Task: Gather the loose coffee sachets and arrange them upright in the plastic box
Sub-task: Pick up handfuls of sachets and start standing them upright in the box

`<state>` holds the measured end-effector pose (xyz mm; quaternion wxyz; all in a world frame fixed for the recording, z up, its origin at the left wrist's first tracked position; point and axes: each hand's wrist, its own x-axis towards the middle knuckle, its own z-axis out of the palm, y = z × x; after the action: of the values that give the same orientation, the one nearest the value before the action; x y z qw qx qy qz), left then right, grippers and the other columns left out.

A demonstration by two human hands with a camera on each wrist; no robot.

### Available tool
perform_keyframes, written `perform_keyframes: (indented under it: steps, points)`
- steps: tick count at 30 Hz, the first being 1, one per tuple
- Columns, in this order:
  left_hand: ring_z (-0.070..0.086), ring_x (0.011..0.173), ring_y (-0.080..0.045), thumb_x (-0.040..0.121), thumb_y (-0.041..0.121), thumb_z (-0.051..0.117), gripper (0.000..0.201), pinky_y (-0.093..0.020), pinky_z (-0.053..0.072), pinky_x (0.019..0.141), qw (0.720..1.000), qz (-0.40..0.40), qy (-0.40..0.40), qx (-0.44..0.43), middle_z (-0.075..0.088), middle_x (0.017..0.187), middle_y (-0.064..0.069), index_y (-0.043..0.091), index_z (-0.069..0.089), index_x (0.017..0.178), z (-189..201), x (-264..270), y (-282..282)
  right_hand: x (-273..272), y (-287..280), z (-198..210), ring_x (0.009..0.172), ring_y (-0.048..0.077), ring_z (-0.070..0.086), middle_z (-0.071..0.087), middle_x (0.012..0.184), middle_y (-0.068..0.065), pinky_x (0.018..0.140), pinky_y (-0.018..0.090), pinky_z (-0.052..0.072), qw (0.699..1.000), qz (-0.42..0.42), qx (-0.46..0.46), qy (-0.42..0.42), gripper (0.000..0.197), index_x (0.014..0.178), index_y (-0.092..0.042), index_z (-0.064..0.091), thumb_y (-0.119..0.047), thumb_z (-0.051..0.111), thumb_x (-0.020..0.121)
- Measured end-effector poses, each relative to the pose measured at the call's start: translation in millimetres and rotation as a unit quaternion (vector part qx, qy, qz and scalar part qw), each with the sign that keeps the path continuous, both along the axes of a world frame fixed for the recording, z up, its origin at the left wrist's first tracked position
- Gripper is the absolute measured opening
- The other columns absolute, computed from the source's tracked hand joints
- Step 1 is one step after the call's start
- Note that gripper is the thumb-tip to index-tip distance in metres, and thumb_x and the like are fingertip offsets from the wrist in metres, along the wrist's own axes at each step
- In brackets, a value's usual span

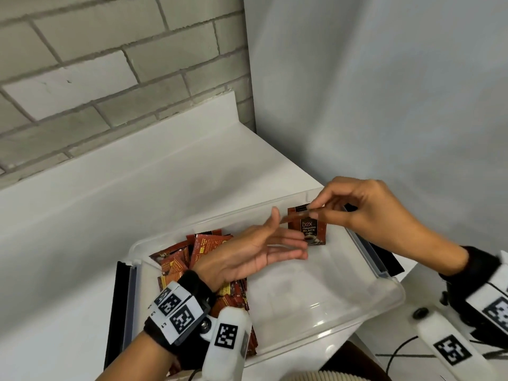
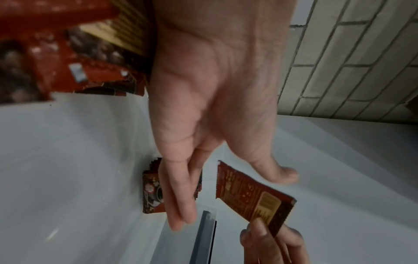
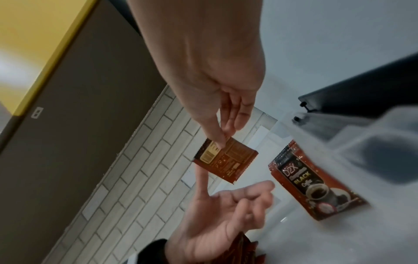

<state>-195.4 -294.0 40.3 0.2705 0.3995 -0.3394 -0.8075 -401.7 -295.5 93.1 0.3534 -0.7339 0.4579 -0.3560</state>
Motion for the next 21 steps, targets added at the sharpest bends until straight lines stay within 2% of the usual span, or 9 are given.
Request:
perform_keyframes:
  steps: [2,3,6,7,9,11,14,17,21]
  points:
    - [0.068,0.102,-0.033,0.046,0.072,0.076,0.103,-0.026,0.055,0.085,1.000,-0.013,0.006,0.005,0.069,0.106,-0.025,-0.008,0.064,0.111,0,1,-1,-1,6,-2,0.066,0.007,0.060,0.066,0.076,-0.007,0.066,0.011,0.045,0.999,0.012,-0.033,0.029,0.018,0.079,-0.020,0.075,-0.003,0.079,0.073]
    - [0.069,0.100,-0.032,0.055,0.065,0.076,0.089,-0.026,0.055,0.084,1.000,-0.013,0.014,0.000,0.069,0.104,-0.024,-0.006,0.066,0.108,0,2,-1,-2,9,-4,0.067,0.007,0.061,0.066,0.078,-0.006,0.067,0.010,0.045,0.998,0.014,-0.038,0.038,0.019,0.079,-0.020,0.075,-0.003,0.079,0.072]
    - [0.071,0.087,-0.025,0.072,0.025,0.072,0.030,-0.024,0.056,0.078,0.999,0.018,0.032,-0.025,0.071,0.097,-0.019,0.001,0.075,0.092,1,4,-1,-6,13,-10,0.071,0.009,0.061,0.066,0.084,-0.007,0.068,0.011,0.046,0.996,0.033,-0.049,0.065,0.021,0.082,-0.020,0.077,-0.004,0.081,0.070]
    - [0.071,0.086,-0.023,0.075,0.014,0.069,0.019,-0.024,0.056,0.079,0.999,0.025,0.034,-0.033,0.072,0.097,-0.017,0.003,0.076,0.088,2,5,-1,-7,15,-11,0.073,0.010,0.062,0.065,0.086,-0.008,0.069,0.013,0.047,0.995,0.049,-0.046,0.076,0.020,0.084,-0.022,0.077,-0.009,0.083,0.069]
    - [0.070,0.092,-0.021,0.076,0.003,0.065,0.023,-0.026,0.056,0.085,0.998,0.035,0.022,-0.049,0.071,0.103,-0.017,0.001,0.073,0.098,1,7,-3,-7,17,-9,0.077,0.012,0.062,0.064,0.090,-0.011,0.071,0.017,0.049,0.992,0.077,-0.020,0.096,0.021,0.088,-0.026,0.077,-0.030,0.081,0.068]
    - [0.068,0.098,-0.022,0.076,0.001,0.065,0.035,-0.028,0.055,0.089,0.997,0.036,-0.002,-0.068,0.070,0.110,-0.018,-0.002,0.066,0.110,0,9,-5,-7,16,-5,0.080,0.012,0.062,0.064,0.091,-0.011,0.071,0.016,0.049,0.992,0.077,0.004,0.096,0.033,0.090,-0.028,0.075,-0.046,0.075,0.063]
    - [0.068,0.099,-0.021,0.074,0.001,0.066,0.036,-0.028,0.054,0.089,0.996,0.042,-0.008,-0.082,0.071,0.109,-0.015,0.001,0.067,0.110,3,8,-4,-5,7,0,0.078,0.006,0.062,0.066,0.089,-0.013,0.067,0.014,0.049,0.996,0.021,0.049,0.074,0.043,0.095,-0.028,0.068,-0.053,0.070,0.060]
    - [0.069,0.096,-0.019,0.075,0.000,0.065,0.035,-0.027,0.055,0.087,0.995,0.027,-0.013,-0.090,0.072,0.105,-0.012,0.003,0.067,0.109,6,7,-3,-1,-3,-3,0.071,0.000,0.062,0.069,0.086,-0.012,0.066,0.011,0.047,0.991,0.014,0.112,0.070,0.036,0.098,-0.029,0.064,-0.042,0.072,0.066]
    - [0.069,0.089,-0.016,0.080,0.004,0.064,0.029,-0.026,0.056,0.081,0.993,-0.002,-0.037,-0.109,0.073,0.097,-0.007,0.002,0.065,0.109,11,7,-3,1,-8,-8,0.062,0.003,0.060,0.067,0.072,0.001,0.061,0.015,0.048,0.980,0.048,0.194,0.003,0.016,0.091,-0.009,0.066,-0.002,0.074,0.078]
